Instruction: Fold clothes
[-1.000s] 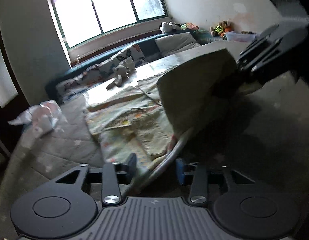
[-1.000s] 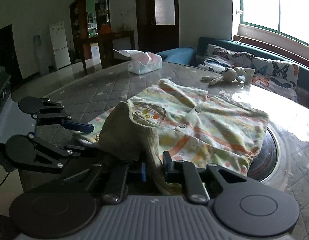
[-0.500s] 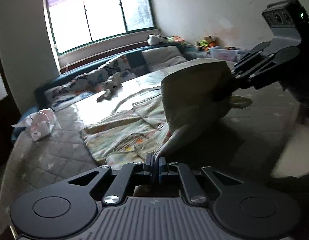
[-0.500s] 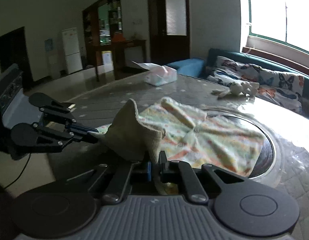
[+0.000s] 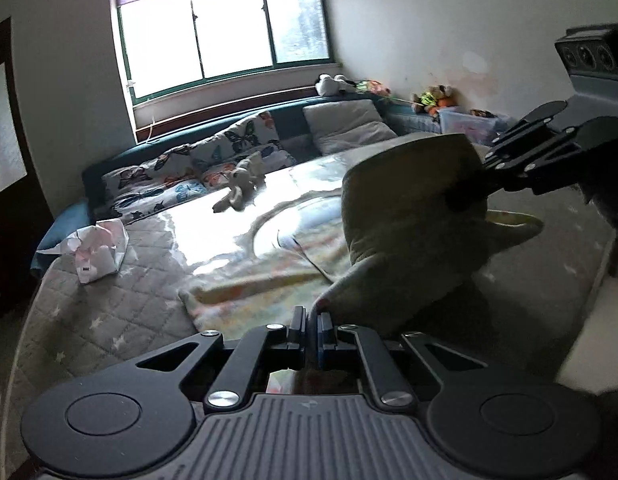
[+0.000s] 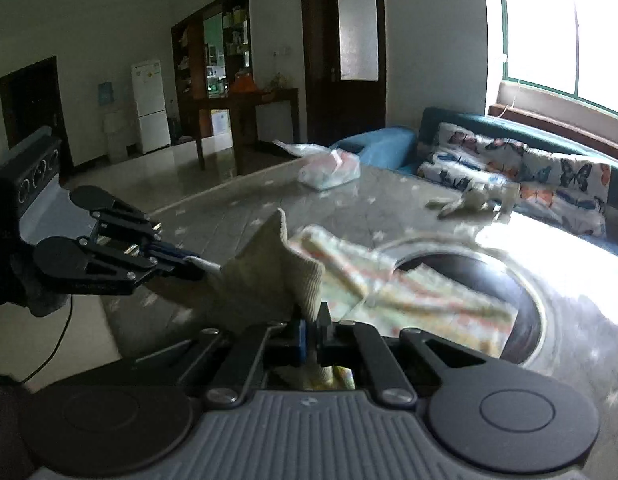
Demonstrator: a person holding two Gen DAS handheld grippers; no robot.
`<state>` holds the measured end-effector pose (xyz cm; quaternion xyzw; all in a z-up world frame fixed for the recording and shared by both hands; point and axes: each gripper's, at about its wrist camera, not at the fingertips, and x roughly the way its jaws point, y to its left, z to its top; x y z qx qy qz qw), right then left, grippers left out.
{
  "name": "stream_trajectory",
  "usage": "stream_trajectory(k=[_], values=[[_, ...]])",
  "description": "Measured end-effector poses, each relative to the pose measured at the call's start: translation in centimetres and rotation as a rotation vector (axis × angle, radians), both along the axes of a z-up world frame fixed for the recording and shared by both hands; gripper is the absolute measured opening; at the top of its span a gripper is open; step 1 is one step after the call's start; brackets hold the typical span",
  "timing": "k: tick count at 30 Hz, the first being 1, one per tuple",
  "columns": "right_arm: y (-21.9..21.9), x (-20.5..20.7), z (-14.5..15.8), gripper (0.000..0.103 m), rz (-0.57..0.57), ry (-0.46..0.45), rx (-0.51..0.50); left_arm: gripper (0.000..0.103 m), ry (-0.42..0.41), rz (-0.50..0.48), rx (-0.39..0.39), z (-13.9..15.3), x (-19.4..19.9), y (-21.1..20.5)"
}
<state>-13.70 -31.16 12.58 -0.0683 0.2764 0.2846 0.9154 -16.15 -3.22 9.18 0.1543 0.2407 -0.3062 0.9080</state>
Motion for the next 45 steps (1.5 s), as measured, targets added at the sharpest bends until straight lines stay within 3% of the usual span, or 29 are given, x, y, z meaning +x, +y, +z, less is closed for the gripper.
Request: stream_trajectory(k=[8,13,22,29,32,37,41,45], values=[[1.1,8.7,-0.6,0.004,-0.049,-0.001,-0.050,0.006,0.022,0.066,-0.007,0.3,8.5,-1.5],[1.9,14.4,-1.4,0.004,-0.081,0.011,-0.077,0.006,0.068,0.105,0.058,-1.2,14.1,-2.7],[2.4,20.9,-7.1,0.009,-0.202,0.111,-0.066,0.012,0.147,0.179,0.110,-5.0,19.9,-3.9],[0.7,19.9,-7.8,0.025,-0.266,0.127,-0.027,0.030,0.157,0.243,0.109,-6.0,20.9,-3.8],[0.2,18.0,-7.4,0.040,-0.253,0.124,-0.028,0.033,0.144,0.286,0.099,-5.6,21.2,-3.3],[-0.5,14.8,-8.1,0.044,-0.252,0.140,-0.085,0.033,0.129,0.326,0.060,-4.7,20.8,-2.3],[-0.7,13.6,-8.8,0.051,-0.259,0.137,-0.134,0.035,0.107,0.299,0.020,-3.7,18.9,-2.5],[-1.0,14.9,-9.6,0.052,-0.290,0.139,-0.165,0.037,0.109,0.224,0.009,-3.5,17.0,-3.8]])
